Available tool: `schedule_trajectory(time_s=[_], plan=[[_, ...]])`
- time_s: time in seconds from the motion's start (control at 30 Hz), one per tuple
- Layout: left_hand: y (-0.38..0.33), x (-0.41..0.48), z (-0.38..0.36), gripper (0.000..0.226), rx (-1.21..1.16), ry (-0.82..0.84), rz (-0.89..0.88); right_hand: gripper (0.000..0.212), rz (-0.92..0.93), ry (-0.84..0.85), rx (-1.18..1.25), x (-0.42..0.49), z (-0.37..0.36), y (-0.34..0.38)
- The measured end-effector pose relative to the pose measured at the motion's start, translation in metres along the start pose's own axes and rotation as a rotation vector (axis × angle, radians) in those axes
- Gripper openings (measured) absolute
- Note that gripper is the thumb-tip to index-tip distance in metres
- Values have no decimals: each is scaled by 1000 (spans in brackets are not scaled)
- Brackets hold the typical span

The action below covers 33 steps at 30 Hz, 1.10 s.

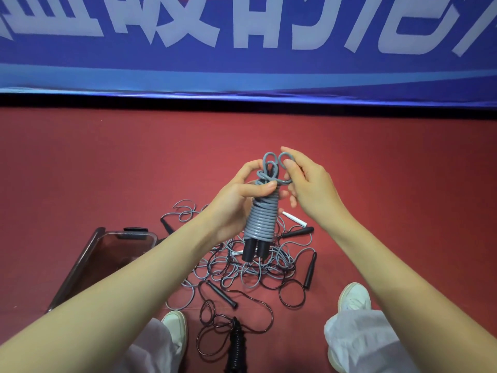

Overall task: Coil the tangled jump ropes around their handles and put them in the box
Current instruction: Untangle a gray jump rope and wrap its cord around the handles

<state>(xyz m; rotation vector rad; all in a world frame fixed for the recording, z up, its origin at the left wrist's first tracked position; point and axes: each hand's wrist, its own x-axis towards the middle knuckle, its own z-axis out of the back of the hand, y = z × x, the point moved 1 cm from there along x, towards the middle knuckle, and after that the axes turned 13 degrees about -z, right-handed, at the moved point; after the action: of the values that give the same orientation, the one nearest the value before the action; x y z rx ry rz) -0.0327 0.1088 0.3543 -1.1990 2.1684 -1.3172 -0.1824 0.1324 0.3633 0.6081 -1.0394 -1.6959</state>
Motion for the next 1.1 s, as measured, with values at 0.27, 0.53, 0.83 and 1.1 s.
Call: schedule_trajectory(time_s=[0.27,0.53,0.83,1.1], plan=[[-5,1,2,39,5,-6,-11,9,96,62,139,-11,8,6],[-6,2,6,32,236,-19,-86,31,180,122,36,-10,11,-1],[-7,-3,6,33,478,47,-168,25,72,141,179,-15,6,0],[-5,-1,9,34,503,124,-132,14,70,-44,130,-15,6,-2]])
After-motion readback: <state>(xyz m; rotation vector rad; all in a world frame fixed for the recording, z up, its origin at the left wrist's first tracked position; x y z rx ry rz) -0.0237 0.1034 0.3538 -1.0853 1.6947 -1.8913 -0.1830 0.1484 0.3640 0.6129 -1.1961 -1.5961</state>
